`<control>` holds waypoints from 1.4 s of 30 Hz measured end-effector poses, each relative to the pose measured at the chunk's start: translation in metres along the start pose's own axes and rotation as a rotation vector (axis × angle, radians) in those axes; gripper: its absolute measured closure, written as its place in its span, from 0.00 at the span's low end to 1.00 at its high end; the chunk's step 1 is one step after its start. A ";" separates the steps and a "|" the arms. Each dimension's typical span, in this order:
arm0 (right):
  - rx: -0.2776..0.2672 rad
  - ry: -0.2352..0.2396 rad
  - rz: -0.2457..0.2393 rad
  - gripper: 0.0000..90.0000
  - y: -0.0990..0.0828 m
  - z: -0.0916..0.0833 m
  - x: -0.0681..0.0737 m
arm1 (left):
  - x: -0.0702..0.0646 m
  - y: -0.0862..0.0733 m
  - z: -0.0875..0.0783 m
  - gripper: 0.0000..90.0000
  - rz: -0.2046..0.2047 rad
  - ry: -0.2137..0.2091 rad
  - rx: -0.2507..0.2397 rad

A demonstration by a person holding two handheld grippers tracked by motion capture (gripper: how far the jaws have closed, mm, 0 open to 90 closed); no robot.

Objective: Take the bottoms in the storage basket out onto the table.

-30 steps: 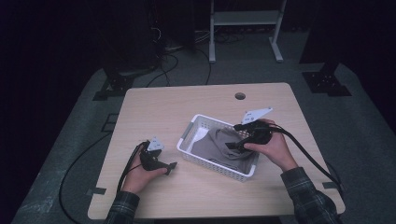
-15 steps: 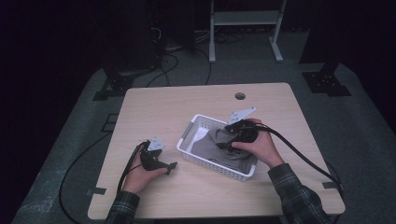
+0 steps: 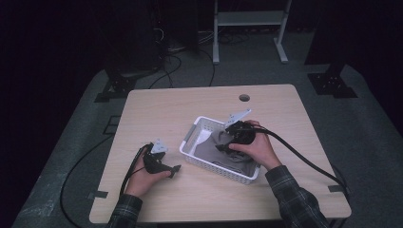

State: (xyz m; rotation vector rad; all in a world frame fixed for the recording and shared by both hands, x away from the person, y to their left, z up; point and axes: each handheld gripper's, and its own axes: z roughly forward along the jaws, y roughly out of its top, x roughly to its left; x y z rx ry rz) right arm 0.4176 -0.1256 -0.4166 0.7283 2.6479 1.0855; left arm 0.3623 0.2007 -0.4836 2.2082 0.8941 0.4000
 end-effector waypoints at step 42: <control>0.154 0.056 -0.075 0.56 -0.013 0.044 0.004 | -0.003 0.002 0.002 0.00 -0.008 0.012 0.001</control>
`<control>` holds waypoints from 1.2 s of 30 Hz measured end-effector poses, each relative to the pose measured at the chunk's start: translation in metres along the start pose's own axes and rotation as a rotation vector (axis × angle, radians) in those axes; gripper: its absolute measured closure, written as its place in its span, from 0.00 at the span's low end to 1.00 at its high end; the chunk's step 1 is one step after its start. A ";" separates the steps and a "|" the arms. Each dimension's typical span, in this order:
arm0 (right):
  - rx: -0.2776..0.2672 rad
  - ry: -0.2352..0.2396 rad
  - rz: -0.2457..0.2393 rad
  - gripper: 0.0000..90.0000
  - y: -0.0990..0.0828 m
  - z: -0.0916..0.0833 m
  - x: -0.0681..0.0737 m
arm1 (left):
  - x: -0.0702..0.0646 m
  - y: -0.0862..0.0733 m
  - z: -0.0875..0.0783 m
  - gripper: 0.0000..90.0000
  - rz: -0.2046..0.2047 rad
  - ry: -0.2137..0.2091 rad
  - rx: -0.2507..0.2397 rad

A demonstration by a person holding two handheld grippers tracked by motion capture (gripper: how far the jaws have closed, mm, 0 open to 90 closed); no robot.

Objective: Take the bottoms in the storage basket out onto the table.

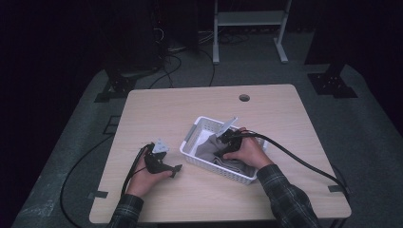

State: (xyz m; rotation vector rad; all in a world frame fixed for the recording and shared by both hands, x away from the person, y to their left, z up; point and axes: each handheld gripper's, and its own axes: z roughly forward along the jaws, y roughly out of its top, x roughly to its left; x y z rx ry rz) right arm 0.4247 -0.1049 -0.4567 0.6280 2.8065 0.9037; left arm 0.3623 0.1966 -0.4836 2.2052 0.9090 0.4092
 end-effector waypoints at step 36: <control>-0.197 0.076 0.127 0.78 0.016 -0.060 -0.012 | -0.001 0.000 0.000 0.00 -0.002 -0.006 -0.004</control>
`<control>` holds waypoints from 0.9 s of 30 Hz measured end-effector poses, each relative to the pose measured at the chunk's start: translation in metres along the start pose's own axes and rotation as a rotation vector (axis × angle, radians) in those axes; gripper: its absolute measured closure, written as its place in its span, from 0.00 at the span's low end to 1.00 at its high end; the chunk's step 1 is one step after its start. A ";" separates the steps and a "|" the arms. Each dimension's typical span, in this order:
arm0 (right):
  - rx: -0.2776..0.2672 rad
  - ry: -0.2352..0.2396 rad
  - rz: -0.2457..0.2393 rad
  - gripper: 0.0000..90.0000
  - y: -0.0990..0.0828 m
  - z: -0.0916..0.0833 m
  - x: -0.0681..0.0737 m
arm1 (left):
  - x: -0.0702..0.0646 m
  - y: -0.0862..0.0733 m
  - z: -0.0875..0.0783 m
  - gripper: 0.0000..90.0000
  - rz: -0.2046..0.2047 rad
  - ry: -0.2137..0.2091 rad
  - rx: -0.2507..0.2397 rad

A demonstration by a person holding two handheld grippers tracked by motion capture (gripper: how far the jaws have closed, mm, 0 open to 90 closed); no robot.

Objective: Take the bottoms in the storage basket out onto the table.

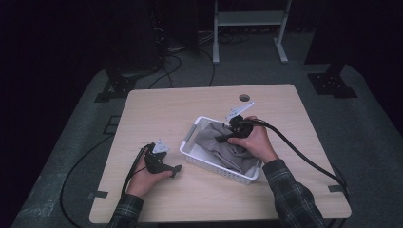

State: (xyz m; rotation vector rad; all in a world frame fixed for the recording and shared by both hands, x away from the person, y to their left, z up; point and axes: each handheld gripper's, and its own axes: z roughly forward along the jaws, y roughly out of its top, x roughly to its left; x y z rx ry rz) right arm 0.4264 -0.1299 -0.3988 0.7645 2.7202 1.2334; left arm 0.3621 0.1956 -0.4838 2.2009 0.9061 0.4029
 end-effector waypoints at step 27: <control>-0.093 -0.151 -0.013 0.78 0.020 -0.103 -0.006 | 0.000 0.000 0.000 0.00 -0.001 0.000 -0.001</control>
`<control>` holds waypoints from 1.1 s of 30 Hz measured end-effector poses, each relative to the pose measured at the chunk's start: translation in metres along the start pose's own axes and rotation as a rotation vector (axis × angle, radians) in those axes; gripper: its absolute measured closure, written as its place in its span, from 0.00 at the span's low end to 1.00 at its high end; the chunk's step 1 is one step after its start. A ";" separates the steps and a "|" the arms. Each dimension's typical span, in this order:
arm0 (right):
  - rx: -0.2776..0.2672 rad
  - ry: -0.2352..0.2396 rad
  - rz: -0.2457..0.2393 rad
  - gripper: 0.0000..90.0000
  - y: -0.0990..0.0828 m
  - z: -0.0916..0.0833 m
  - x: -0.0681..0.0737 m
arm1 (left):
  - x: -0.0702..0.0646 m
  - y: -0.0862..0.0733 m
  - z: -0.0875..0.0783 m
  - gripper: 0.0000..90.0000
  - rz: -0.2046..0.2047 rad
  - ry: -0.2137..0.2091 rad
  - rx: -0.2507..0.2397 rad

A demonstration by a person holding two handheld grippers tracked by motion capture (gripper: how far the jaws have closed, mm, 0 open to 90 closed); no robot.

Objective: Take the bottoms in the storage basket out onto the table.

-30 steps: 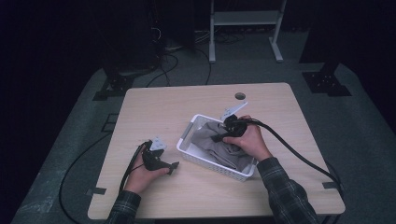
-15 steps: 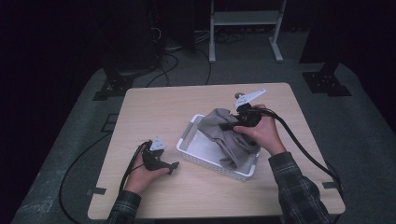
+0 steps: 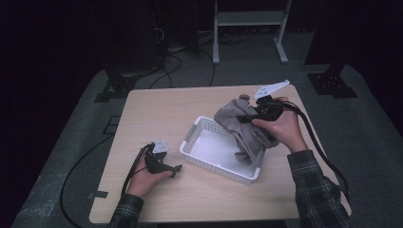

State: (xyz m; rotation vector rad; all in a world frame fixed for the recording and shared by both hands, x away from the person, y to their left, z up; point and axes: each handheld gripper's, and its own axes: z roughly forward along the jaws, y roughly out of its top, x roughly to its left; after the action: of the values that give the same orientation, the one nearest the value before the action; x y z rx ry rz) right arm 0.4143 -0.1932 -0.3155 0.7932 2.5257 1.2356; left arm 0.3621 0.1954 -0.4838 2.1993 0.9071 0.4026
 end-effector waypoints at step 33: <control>-0.016 -0.176 0.132 0.78 -0.036 -0.062 -0.057 | -0.001 0.000 0.000 0.00 -0.001 -0.001 -0.002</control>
State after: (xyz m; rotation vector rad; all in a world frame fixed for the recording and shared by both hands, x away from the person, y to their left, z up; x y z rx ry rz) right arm 0.4224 -0.2842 -0.3071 1.0318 2.3534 1.1666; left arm 0.3615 0.1948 -0.4841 2.1970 0.9064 0.4023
